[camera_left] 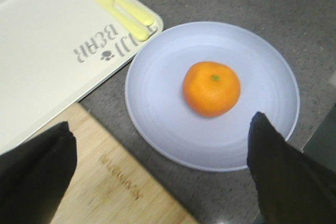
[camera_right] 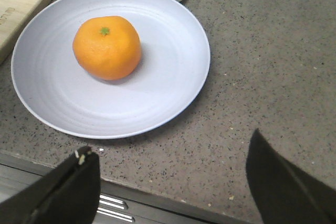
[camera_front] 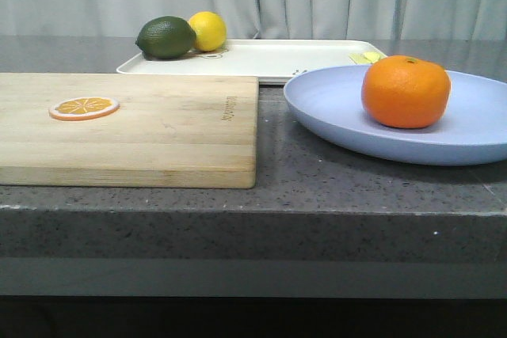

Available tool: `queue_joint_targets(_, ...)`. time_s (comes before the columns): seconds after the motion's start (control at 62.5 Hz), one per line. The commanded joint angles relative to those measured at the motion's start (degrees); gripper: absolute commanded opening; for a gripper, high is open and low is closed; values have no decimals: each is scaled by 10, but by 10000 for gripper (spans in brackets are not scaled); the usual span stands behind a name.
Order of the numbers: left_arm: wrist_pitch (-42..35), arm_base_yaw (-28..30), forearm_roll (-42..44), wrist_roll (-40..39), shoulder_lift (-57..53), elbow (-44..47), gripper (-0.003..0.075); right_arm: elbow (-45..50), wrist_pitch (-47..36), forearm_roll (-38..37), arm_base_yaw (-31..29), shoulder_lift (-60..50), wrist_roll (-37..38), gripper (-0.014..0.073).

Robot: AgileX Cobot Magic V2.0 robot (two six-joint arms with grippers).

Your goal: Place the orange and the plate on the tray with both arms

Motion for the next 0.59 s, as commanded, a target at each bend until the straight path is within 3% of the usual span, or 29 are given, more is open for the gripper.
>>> queue_joint_targets(0.0, -56, 20, -1, -20, -85, 45, 641, -21, -52, -8, 1, 7, -5, 584)
queue_joint_targets(0.368, -58, 132, -1, -33, -344, 273, 641, -18, -43, -8, 1, 7, -5, 584)
queue_joint_targets(0.576, -58, 149, -1, -33, -469, 366, 641, -13, -40, -8, 1, 7, -5, 584)
